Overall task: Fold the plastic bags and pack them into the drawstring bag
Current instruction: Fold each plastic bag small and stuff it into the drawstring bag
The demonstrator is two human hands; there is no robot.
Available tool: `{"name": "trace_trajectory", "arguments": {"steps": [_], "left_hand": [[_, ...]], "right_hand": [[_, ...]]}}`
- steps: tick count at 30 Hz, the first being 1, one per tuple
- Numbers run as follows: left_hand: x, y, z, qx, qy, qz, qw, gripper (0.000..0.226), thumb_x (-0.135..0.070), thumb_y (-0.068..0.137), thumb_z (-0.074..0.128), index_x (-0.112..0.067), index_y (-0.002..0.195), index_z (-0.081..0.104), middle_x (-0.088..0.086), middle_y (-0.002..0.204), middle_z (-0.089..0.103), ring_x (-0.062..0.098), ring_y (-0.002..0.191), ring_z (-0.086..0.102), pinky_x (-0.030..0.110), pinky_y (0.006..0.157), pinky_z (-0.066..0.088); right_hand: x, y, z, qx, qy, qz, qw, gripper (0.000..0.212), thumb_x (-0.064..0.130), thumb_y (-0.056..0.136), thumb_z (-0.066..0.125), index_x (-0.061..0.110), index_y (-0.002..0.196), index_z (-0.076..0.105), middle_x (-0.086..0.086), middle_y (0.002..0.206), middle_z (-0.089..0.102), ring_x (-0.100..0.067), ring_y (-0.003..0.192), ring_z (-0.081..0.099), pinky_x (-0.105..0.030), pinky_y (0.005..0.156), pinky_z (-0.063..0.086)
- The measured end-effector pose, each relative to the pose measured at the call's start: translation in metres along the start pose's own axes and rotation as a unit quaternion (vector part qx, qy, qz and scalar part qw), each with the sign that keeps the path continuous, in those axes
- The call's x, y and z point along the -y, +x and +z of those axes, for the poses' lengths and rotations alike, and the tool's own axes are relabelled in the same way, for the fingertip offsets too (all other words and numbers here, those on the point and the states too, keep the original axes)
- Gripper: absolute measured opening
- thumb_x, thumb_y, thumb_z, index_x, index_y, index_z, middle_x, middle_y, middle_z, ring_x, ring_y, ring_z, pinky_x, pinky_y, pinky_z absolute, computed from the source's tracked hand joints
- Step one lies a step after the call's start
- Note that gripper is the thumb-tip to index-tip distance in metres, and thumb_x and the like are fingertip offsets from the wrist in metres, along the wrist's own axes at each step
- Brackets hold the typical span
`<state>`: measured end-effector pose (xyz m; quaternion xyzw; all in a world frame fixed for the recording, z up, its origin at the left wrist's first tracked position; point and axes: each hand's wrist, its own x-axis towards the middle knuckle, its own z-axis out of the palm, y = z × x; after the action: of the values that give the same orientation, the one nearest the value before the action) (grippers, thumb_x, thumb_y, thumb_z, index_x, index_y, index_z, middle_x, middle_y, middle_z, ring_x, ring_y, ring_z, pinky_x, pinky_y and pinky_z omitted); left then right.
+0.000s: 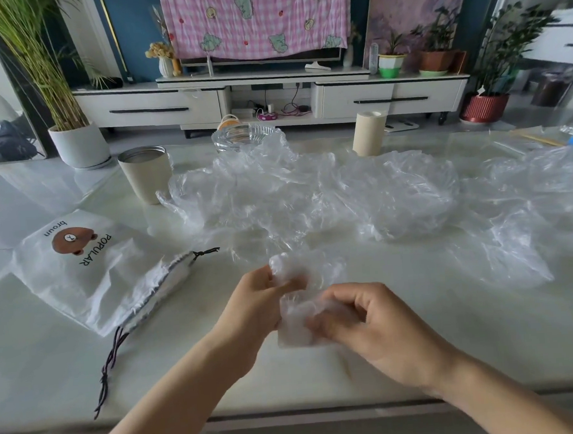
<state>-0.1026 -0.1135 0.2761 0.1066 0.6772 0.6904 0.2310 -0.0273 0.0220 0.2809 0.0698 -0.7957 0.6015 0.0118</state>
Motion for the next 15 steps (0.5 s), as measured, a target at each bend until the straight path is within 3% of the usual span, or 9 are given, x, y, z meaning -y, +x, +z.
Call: {"name": "trace_trajectory", "arguments": {"steps": [2,5,8,10,11,13,15], "left_hand": [[0.003,0.001,0.002,0.015,0.009,-0.004,1.000,0.023,-0.009,0.063,0.066,-0.008,0.086,0.068,0.009,0.078,0.068,0.020,0.070,0.062,0.029,0.064,0.050],[0.003,0.002,0.002,0.060,-0.022,-0.023,0.998,0.038,-0.024,0.075,0.064,0.000,0.104,0.065,0.024,0.101,0.068,0.030,0.083,0.064,0.043,0.076,0.052],[0.001,-0.004,0.006,0.120,0.006,-0.005,0.993,0.050,-0.042,0.080,0.063,-0.002,0.109,0.062,0.019,0.096,0.070,0.026,0.081,0.067,0.041,0.075,0.056],[0.005,-0.008,0.013,0.055,0.007,0.040,0.998,0.033,-0.028,0.085,0.066,0.001,0.099,0.061,0.008,0.079,0.071,0.016,0.070,0.066,0.026,0.065,0.055],[0.008,-0.008,0.017,-0.003,0.023,0.063,0.998,0.022,-0.022,0.088,0.062,0.000,0.092,0.061,0.003,0.072,0.069,0.012,0.065,0.063,0.020,0.061,0.052],[0.019,-0.004,0.020,-0.101,0.070,0.095,0.988,0.021,-0.020,0.092,0.055,-0.004,0.078,0.057,-0.002,0.063,0.060,0.010,0.059,0.054,0.021,0.057,0.045],[0.023,-0.001,0.020,-0.158,0.102,0.120,0.975,0.029,-0.021,0.095,0.051,-0.009,0.068,0.047,-0.005,0.055,0.049,0.009,0.053,0.043,0.023,0.051,0.039]], "right_hand": [[-0.002,0.005,0.000,-0.016,0.020,0.061,0.998,0.015,0.012,0.086,0.065,-0.002,0.080,0.067,0.001,0.069,0.057,-0.001,0.062,0.052,-0.012,0.061,0.043],[-0.007,0.009,0.001,-0.018,0.000,0.113,0.993,0.015,0.008,0.087,0.062,-0.002,0.076,0.065,0.000,0.067,0.054,-0.007,0.061,0.050,-0.015,0.058,0.043],[-0.008,0.012,0.000,-0.037,-0.010,0.127,0.991,0.023,0.015,0.087,0.062,-0.007,0.082,0.063,-0.004,0.069,0.057,-0.007,0.063,0.050,-0.016,0.058,0.044],[-0.007,0.015,0.002,-0.054,-0.013,0.115,0.992,0.022,0.017,0.089,0.060,-0.004,0.084,0.065,-0.006,0.076,0.066,-0.008,0.071,0.053,-0.024,0.067,0.048],[-0.006,0.016,0.004,-0.063,-0.018,0.110,0.992,0.023,0.015,0.089,0.058,-0.004,0.079,0.062,-0.005,0.073,0.062,-0.009,0.072,0.051,-0.030,0.068,0.047],[-0.007,0.017,0.007,-0.069,-0.021,0.102,0.992,0.028,0.015,0.090,0.056,-0.006,0.072,0.051,-0.004,0.068,0.047,-0.013,0.069,0.043,-0.032,0.068,0.039],[-0.008,0.017,0.010,-0.065,-0.022,0.096,0.993,0.030,0.018,0.090,0.058,-0.005,0.072,0.050,-0.003,0.067,0.046,-0.013,0.068,0.044,-0.030,0.067,0.038]]}}
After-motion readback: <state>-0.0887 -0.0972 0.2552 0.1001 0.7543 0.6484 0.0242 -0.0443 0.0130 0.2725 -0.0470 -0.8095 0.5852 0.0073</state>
